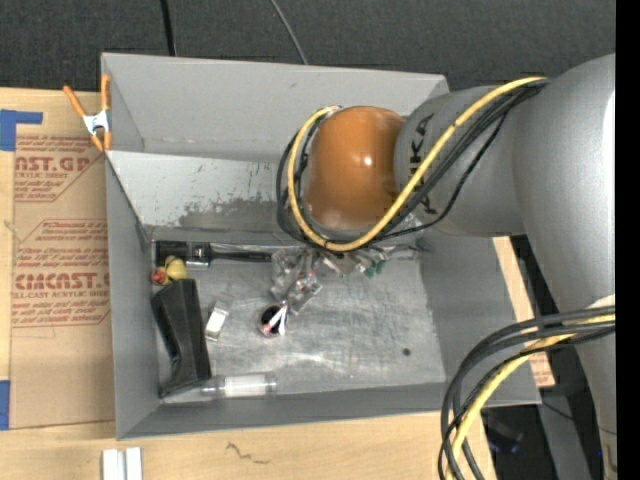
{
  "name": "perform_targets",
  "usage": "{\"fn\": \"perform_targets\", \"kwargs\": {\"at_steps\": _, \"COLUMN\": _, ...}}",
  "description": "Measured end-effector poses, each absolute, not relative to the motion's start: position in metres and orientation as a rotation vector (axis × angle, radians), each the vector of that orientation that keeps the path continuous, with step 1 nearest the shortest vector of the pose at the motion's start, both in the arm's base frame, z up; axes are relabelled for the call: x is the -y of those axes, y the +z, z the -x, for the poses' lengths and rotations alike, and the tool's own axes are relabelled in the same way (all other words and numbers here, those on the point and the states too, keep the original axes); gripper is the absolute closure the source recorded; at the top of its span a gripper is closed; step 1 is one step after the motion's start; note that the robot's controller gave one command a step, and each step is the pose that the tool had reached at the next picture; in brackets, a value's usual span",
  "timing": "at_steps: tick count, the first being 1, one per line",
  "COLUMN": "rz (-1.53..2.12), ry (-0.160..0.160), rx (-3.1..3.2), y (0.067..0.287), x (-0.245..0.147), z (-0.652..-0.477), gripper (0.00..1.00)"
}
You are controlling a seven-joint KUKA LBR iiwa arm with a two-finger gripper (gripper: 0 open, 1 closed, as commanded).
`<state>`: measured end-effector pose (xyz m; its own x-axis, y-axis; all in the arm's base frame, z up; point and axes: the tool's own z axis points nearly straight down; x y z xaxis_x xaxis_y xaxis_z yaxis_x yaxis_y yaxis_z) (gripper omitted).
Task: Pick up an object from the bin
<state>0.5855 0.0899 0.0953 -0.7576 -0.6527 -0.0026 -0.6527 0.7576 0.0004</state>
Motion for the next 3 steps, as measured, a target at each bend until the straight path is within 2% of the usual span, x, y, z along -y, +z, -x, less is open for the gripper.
{"fn": "perform_targets", "kwargs": {"at_steps": 1, "rz": 1.189, "ry": 0.005, "rx": -2.912, "y": 0.136, "x": -0.083, "z": -0.581, "gripper": 1.0}}
{"fn": "perform_targets", "kwargs": {"at_steps": 2, "rz": 1.194, "ry": -0.002, "rx": -2.895, "y": 0.155, "x": -0.079, "z": -0.588, "gripper": 1.0}}
{"fn": "perform_targets", "kwargs": {"at_steps": 3, "rz": 1.205, "ry": 0.004, "rx": -2.906, "y": 0.188, "x": -0.083, "z": -0.578, "gripper": 1.0}}
